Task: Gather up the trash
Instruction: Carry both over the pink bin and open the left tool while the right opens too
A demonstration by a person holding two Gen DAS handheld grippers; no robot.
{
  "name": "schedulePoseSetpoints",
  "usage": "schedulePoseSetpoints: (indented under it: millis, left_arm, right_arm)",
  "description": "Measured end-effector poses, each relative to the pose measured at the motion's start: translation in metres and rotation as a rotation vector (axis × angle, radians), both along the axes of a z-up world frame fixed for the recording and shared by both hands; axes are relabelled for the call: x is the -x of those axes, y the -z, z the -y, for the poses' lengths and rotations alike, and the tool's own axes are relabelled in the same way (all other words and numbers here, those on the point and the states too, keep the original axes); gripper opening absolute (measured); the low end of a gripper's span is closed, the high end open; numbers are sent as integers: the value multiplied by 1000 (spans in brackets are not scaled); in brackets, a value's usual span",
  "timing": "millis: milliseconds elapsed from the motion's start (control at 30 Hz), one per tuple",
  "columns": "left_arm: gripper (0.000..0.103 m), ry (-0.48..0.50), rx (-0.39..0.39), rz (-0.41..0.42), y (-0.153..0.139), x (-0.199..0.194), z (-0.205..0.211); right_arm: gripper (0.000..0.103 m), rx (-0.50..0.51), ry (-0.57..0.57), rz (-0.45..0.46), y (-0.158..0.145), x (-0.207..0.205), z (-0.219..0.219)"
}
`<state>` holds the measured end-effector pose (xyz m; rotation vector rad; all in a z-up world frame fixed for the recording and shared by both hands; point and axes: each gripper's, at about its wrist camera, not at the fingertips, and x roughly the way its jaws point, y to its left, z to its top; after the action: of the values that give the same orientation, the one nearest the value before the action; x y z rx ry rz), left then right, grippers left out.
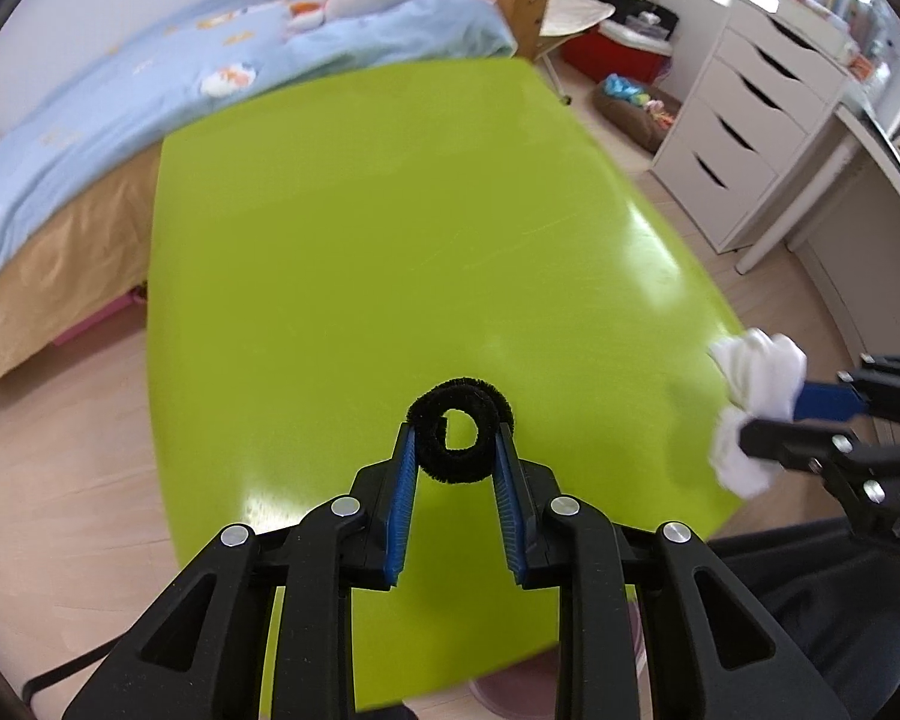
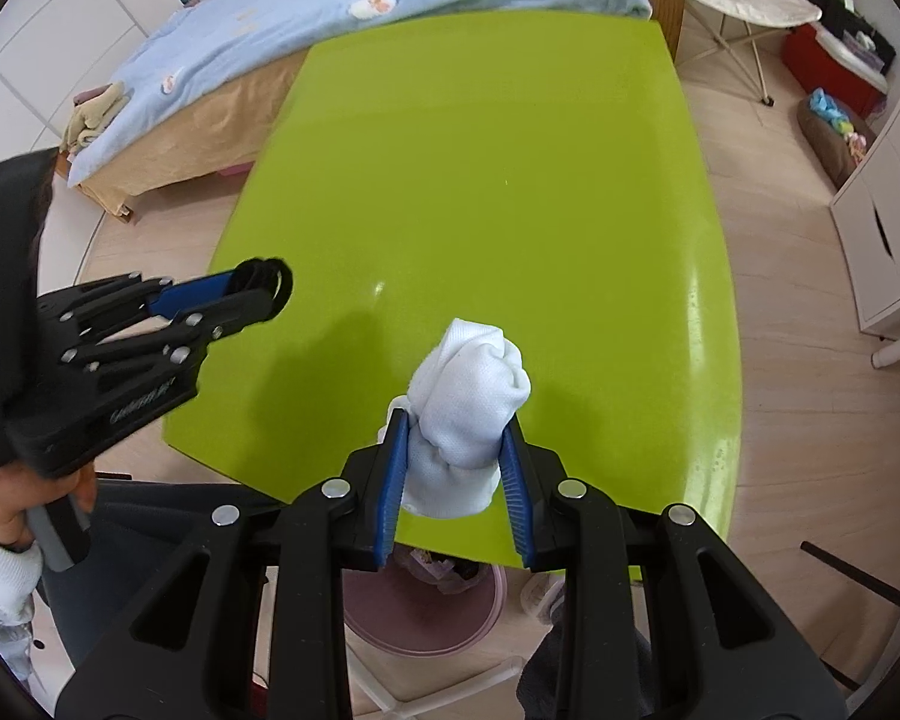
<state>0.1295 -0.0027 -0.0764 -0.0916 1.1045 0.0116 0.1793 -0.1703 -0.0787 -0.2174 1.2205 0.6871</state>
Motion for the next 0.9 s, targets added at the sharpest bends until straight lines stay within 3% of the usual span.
schedulePoseSetpoints:
  millis: [433, 900]
  left_arm:
    - [25, 68, 10, 137, -53, 101, 45]
    - [25, 70, 44, 194, -68, 177, 68]
  right_arm:
    - [30, -71, -32, 150, -52, 78, 37]
    - [30, -96, -88, 170, -56, 164, 71]
